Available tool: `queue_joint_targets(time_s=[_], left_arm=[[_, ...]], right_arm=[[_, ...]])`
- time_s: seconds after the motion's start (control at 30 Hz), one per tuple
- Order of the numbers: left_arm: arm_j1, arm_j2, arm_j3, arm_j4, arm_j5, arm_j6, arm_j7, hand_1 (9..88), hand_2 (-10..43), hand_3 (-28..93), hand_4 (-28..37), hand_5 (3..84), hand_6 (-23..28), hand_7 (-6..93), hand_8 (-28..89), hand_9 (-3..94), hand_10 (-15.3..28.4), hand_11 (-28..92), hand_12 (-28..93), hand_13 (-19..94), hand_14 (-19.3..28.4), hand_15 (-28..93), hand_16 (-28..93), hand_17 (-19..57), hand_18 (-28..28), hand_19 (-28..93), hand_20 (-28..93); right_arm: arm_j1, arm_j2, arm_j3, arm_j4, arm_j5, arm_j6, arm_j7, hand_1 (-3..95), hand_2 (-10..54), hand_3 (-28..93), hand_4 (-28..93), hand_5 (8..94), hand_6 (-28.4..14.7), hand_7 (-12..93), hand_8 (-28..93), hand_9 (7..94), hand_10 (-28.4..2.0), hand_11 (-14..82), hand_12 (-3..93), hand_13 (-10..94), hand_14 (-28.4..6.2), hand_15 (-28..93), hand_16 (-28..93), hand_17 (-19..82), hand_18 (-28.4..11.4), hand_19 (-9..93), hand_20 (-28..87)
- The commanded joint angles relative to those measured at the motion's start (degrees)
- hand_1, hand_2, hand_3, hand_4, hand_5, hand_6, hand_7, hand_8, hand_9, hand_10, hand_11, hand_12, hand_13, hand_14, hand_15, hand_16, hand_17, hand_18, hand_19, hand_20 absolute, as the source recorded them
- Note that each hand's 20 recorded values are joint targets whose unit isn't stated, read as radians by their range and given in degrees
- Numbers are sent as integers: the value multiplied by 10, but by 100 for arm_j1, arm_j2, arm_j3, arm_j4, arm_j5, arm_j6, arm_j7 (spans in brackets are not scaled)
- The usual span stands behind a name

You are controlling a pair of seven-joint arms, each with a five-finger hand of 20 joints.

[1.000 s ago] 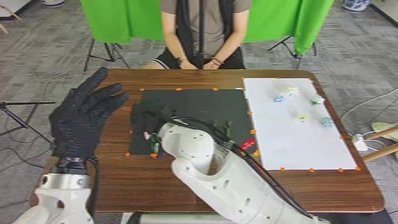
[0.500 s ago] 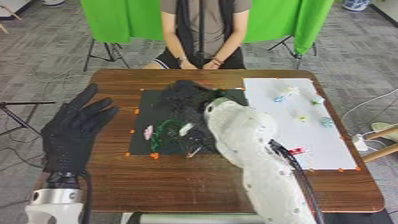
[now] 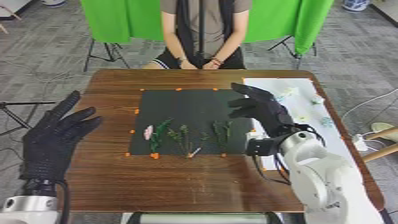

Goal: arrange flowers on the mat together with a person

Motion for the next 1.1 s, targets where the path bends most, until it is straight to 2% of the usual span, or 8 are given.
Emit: queue_joint_targets(time_s=[0.03, 0.1, 0.13, 0.17, 0.27, 0.6, 0.87, 1.1], left_arm=[[130, -100, 27, 126, -103, 74, 172, 184, 84, 745, -283, 365, 75, 74, -81, 403, 214, 218, 101, 338, 284, 476, -108, -9, 284, 760, -255], [124, -87, 49, 120, -73, 7, 240, 183, 83, 745, -283, 368, 75, 72, -81, 410, 215, 217, 101, 342, 284, 472, -107, -4, 284, 764, -256], [104, -112, 32, 114, -35, -63, 195, 183, 82, 745, -283, 369, 76, 71, -81, 413, 216, 216, 101, 347, 284, 471, -107, 0, 284, 768, -256], [117, -54, 61, 100, -57, -13, 280, 183, 82, 744, -283, 370, 76, 70, -81, 416, 217, 215, 100, 351, 284, 469, -107, 4, 284, 772, -257], [117, -68, 70, 84, -45, -5, 299, 183, 82, 744, -283, 373, 77, 68, -80, 420, 217, 214, 102, 355, 284, 465, -105, 13, 284, 781, -268], [202, 45, 228, 157, -380, 243, 727, 180, 78, 748, -283, 369, 76, 68, -77, 410, 214, 210, 105, 338, 284, 450, -96, 4, 284, 761, -282], [183, 48, 298, 237, -499, 371, 799, 180, 76, 750, -283, 366, 77, 79, -78, 405, 220, 225, 117, 326, 283, 483, -88, -7, 284, 758, -269], [153, 55, 273, 215, -444, 354, 805, 180, 76, 750, -283, 370, 84, 84, -78, 403, 223, 251, 121, 325, 284, 538, -103, -10, 284, 767, -250]], right_arm=[[-877, -199, -46, 2, 3029, 37, -148, 140, 108, 788, -283, 392, -14, 92, -117, 519, -188, 153, 116, 431, -224, 448, 79, 53, -198, 543, 161], [-942, -274, -21, -3, 3065, -39, -139, 134, 112, 784, -283, 386, -9, 92, -116, 513, -190, 153, 116, 429, -228, 450, 79, 56, -204, 554, 166], [-992, -311, -3, -15, 3060, -73, -150, 130, 114, 783, -283, 384, -8, 91, -116, 511, -192, 153, 116, 429, -230, 452, 79, 59, -208, 560, 169], [-989, -339, 5, -15, 3052, -75, -138, 126, 116, 782, -283, 382, -7, 90, -116, 509, -195, 152, 116, 429, -233, 453, 79, 62, -211, 564, 171], [-1013, -341, 23, -9, 3067, -39, -173, 120, 120, 777, -283, 372, -3, 89, -115, 506, -197, 150, 115, 430, -234, 457, 78, 63, -215, 568, 172], [-941, -301, 98, 55, 2970, 52, -202, 108, 124, 776, -283, 368, 1, 88, -114, 497, -196, 142, 114, 416, -237, 423, 69, 52, -222, 530, 154], [-932, -281, 104, 53, 2920, 33, -166, 103, 126, 777, -283, 371, 1, 90, -114, 497, -196, 142, 114, 411, -237, 399, 78, 47, -223, 517, 153], [-909, -274, 94, 61, 2886, 46, -161, 103, 126, 777, -283, 377, 0, 92, -116, 499, -195, 142, 115, 413, -237, 399, 87, 47, -223, 517, 157]])
